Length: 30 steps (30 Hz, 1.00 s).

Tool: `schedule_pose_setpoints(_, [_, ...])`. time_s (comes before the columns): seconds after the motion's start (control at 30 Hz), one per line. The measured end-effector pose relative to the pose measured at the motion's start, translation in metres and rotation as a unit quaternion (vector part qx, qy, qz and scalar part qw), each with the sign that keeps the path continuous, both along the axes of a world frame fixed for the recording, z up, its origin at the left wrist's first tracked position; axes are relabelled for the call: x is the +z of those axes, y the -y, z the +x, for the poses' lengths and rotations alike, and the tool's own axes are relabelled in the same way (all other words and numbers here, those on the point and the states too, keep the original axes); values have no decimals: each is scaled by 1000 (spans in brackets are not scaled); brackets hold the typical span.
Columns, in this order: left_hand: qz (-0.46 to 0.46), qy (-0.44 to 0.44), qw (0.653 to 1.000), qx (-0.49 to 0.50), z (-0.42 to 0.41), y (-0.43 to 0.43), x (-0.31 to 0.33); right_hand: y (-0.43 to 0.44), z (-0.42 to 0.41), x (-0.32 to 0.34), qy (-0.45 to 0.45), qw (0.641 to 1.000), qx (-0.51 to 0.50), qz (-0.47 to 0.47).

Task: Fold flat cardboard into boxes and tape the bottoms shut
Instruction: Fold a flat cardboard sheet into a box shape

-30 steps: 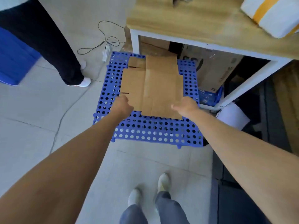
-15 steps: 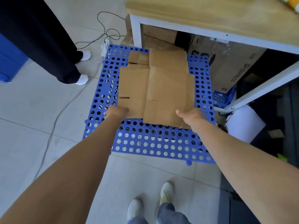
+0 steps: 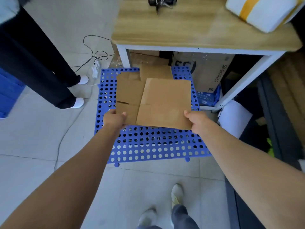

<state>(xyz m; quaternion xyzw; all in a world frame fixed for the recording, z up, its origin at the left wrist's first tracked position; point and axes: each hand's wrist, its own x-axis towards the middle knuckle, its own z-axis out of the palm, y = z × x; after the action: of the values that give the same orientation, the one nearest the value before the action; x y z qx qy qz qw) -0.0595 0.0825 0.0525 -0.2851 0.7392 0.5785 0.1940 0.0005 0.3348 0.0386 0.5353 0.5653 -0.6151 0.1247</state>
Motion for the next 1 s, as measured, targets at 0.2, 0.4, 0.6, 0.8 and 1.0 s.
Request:
schedule_pose_setpoints(0.2, [19,-23,992,-122,33,-32,73,-20,81,84,-39,989,-57,133])
schedule_pose_setpoints(0.4, [25,-28,932,-361,107,-105,133,-43,228,160,-39,946,-209,245])
schedule_pose_setpoints(0.6, [109,-19,859,-500,240,-207,172,-43,414,220,-14,872,-385,302])
schedule_pose_setpoints(0.8, [169,23,741,-650,413,-280,202,-25,604,256,2,746,-587,314])
schedule_pose_setpoints(1.0, [150,27,655,-740,577,-317,213,3,753,270,23,631,-713,305])
